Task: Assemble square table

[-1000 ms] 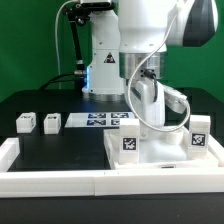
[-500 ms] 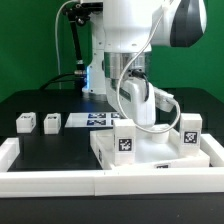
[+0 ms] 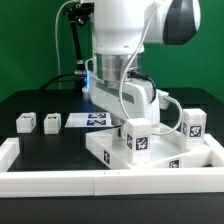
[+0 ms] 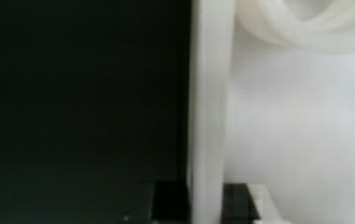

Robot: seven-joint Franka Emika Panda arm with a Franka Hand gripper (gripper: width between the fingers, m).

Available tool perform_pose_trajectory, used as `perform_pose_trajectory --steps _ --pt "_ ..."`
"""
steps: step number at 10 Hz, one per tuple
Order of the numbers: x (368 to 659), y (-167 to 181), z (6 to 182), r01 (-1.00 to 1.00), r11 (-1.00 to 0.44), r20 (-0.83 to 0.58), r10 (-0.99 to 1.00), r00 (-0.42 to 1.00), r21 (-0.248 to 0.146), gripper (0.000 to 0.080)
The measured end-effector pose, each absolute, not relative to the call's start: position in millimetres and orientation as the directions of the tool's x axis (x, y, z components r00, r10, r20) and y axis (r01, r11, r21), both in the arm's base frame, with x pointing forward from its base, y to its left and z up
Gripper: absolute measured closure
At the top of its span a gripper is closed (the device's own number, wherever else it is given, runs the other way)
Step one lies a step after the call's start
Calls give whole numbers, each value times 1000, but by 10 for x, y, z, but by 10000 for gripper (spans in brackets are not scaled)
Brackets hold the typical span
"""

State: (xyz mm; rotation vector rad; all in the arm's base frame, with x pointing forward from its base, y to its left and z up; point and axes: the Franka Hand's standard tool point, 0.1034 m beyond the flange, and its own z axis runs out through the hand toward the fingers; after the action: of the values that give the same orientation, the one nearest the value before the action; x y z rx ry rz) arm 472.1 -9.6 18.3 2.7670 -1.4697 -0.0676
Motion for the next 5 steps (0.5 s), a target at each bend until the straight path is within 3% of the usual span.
perform_pose_trajectory --steps 5 --pt "4812 -313 211 -569 -822 -24 -569 822 19 739"
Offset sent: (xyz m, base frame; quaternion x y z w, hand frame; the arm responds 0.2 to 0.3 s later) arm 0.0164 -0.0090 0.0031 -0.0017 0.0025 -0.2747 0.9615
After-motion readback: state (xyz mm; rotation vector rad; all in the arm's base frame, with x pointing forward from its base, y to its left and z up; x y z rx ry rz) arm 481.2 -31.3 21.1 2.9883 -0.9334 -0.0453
